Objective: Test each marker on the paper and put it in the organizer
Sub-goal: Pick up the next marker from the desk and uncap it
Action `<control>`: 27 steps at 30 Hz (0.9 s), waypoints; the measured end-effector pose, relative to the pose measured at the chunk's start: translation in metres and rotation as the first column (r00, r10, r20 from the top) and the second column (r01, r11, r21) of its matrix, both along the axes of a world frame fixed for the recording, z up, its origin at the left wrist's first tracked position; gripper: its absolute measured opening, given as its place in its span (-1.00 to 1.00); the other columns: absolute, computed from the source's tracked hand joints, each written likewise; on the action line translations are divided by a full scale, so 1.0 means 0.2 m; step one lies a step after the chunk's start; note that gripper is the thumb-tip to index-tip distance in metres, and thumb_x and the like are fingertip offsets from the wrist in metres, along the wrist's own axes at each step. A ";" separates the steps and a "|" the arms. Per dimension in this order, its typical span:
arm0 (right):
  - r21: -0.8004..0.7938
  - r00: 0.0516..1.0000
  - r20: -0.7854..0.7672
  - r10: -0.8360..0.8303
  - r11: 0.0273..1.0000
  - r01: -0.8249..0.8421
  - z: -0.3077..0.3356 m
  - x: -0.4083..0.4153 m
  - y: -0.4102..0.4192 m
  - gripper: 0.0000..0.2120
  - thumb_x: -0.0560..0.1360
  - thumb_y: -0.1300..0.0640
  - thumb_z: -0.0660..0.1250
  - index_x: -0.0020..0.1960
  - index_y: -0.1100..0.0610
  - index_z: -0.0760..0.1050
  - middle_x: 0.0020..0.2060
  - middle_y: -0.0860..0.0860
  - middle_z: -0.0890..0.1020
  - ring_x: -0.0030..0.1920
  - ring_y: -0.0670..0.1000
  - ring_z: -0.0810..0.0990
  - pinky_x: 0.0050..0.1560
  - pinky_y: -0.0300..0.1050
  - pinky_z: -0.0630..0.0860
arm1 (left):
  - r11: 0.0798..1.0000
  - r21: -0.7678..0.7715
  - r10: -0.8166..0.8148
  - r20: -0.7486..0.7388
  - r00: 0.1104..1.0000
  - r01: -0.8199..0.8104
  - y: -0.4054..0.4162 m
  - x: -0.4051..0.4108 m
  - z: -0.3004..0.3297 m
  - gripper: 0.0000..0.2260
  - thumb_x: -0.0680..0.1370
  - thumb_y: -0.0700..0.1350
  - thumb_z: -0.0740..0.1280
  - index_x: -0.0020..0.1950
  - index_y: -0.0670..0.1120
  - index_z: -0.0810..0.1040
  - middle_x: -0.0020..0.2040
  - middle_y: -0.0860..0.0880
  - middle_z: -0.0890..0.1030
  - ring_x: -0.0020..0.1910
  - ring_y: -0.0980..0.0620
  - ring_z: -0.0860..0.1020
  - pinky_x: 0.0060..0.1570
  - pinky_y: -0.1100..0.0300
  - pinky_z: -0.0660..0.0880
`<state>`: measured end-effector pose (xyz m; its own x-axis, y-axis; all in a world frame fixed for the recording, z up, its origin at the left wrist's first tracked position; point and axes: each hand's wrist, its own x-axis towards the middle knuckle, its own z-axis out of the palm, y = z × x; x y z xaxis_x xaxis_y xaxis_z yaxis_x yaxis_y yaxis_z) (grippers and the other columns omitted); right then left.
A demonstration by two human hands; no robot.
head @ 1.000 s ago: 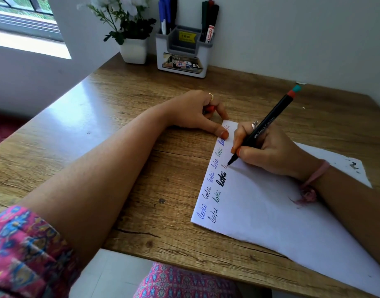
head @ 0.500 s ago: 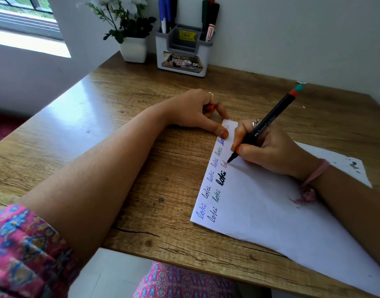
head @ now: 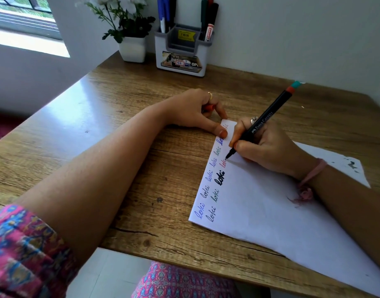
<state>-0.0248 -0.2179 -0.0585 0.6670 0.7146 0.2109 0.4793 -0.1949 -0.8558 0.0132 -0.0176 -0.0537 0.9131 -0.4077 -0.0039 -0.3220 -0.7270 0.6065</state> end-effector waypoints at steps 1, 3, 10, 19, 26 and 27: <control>0.002 1.000 0.003 0.003 1.000 -0.003 0.00 0.00 0.00 -0.82 0.32 0.40 0.22 -0.26 0.14 0.46 -0.44 -0.28 0.56 -0.37 -0.30 0.54 -0.34 -0.50 0.39 | 1.000 0.001 -0.002 0.000 1.000 0.002 0.00 0.00 0.00 -0.66 0.33 0.15 0.47 0.06 0.11 0.55 -0.38 0.13 0.39 -0.47 0.32 0.37 -0.35 0.31 0.26; 0.004 1.000 -0.006 0.000 1.000 0.000 0.00 0.00 0.00 -0.84 0.32 0.39 0.22 -0.26 0.15 0.46 -0.46 -0.27 0.56 -0.39 -0.29 0.54 -0.35 -0.50 0.39 | 1.000 0.005 -0.003 -0.001 1.000 0.003 0.00 0.00 0.00 -0.65 0.33 0.16 0.47 0.06 0.12 0.55 -0.37 0.13 0.39 -0.46 0.30 0.37 -0.34 0.31 0.26; 0.038 1.000 -0.011 -0.022 0.999 0.022 -0.01 0.00 0.00 -0.86 0.33 0.37 0.23 -0.26 0.15 0.46 -0.47 -0.25 0.56 -0.45 -0.25 0.51 -0.39 -0.48 0.37 | 1.000 0.013 -0.010 0.005 1.000 0.010 0.00 0.00 0.00 -0.66 0.33 0.15 0.47 0.06 0.12 0.54 -0.38 0.13 0.39 -0.46 0.28 0.36 -0.36 0.33 0.25; 0.032 1.000 -0.001 0.013 0.999 -0.013 0.00 -0.01 0.01 -0.81 0.34 0.41 0.23 -0.24 0.13 0.46 -0.46 -0.26 0.56 -0.43 -0.27 0.52 -0.38 -0.50 0.37 | 0.999 0.014 -0.032 0.009 0.999 0.032 0.01 0.01 -0.01 -0.66 0.34 0.15 0.46 0.07 0.11 0.54 -0.39 0.13 0.39 -0.47 0.30 0.37 -0.34 0.29 0.25; 0.093 0.995 -0.068 -0.073 0.993 0.079 -0.02 0.02 -0.01 -0.91 0.38 0.30 0.23 -0.23 0.13 0.43 -0.55 -0.12 0.50 -0.54 -0.18 0.42 -0.47 -0.38 0.35 | 0.999 -0.038 -0.023 -0.080 0.997 0.020 0.03 0.00 0.01 -0.69 0.50 0.19 0.21 0.20 0.18 0.50 -0.03 0.09 0.57 -0.05 0.19 0.49 0.00 0.19 0.39; 0.129 0.991 -0.088 -0.100 0.985 0.111 -0.02 0.02 -0.01 -0.93 0.39 0.28 0.23 -0.21 0.13 0.42 -0.55 -0.12 0.49 -0.54 -0.18 0.39 -0.49 -0.36 0.34 | 0.997 -0.074 -0.010 -0.097 0.995 0.003 0.03 0.00 0.02 -0.64 0.48 0.19 0.14 0.22 0.17 0.49 0.07 0.00 0.57 0.05 0.06 0.49 0.12 0.11 0.38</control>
<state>-0.0204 -0.2203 -0.0633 0.7558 0.6085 0.2417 0.3903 -0.1224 -0.9125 0.0130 -0.0114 -0.0498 0.9073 -0.4159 -0.0624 -0.2632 -0.6773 0.6870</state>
